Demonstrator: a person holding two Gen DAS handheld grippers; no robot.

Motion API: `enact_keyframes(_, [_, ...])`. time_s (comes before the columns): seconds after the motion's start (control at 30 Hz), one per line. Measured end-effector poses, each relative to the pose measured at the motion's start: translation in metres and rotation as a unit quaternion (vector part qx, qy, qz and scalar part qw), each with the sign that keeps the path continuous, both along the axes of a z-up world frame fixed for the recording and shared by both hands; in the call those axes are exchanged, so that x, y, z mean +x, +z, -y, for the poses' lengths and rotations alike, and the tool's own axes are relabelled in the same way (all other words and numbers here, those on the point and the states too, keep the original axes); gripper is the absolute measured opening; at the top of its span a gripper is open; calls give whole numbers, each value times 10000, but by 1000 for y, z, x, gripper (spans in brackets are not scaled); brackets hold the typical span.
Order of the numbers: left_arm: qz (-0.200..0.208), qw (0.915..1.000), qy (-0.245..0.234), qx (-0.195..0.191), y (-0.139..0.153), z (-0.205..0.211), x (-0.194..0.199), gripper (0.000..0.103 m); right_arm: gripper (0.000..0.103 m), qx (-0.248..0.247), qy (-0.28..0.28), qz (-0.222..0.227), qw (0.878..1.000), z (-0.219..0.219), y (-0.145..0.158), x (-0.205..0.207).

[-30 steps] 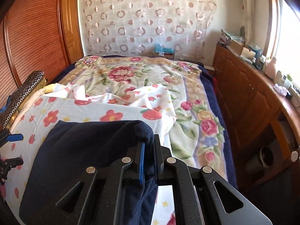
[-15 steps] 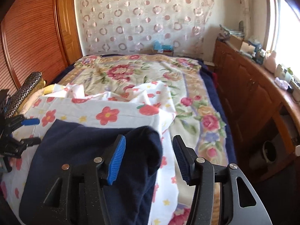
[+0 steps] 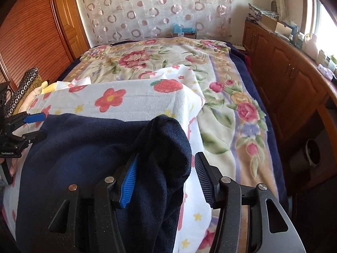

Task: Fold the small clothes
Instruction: 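Lift the shirt end with the right gripper while the left gripper grasps the other end, then lift the navy shirt high with both grippers and fold it in half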

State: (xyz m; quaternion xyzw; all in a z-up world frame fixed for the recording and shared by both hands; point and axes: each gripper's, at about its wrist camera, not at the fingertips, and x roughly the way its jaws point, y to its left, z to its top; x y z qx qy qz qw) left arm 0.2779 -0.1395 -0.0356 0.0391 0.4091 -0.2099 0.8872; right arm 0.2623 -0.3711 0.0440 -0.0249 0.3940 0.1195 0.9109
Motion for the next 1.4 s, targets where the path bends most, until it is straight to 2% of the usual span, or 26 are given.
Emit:
enact_keyframes(0.17, [-14,10000,-30,8,1,4,4,78,55,167,112,-4,9998,3,-5,1])
enact_keyframes(0.33, [-54,9997,-158,-200,2,6,2,76,42,227,231,41,9995,5,-8,-3])
enact_keyframes(0.37, [-62,9995,-194,-247,2,6,1,72,40,170,217,86,9996,3,-8,-6])
enact_keyframes(0.4, [-50,9994,-220,-258,3,7,1,65,29,110,198,138,9996,3,-8,-8])
enact_keyframes(0.43, [-46,9994,-241,-258,3,8,1,61,12,59,164,231,9996,3,-7,-11])
enact_keyframes(0.47, [-50,9993,-261,-263,4,10,2,60,12,146,288,263,9991,2,-6,-15])
enact_keyframes(0.6, [-96,9991,-248,-320,4,11,4,51,10,-81,331,388,9987,-6,-7,-21])
enact_keyframes(0.67, [-126,9991,-228,-346,4,9,6,42,10,5,342,486,9982,-5,-4,-24])
enact_keyframes(0.7, [-146,9990,-211,-372,4,8,7,32,10,39,340,570,9978,-4,-2,-27])
enact_keyframes(0.8, [-173,9983,-225,-508,8,3,5,14,10,193,380,898,9950,-1,10,-42])
enact_keyframes(0.9, [45,9978,-221,-629,23,-1,-5,8,9,207,454,1225,9912,-4,21,-60])
enact_keyframes(1.07, [605,9943,-244,-845,64,-5,-36,7,9,117,484,1659,9849,-13,35,-94])
enact_keyframes(1.2, [1119,9876,-277,-1066,103,-12,-69,6,9,115,505,2003,9784,-18,50,-122])
enact_keyframes(1.4, [1985,9713,-239,-1290,168,-34,-128,6,9,81,541,2668,9622,-24,75,-177])
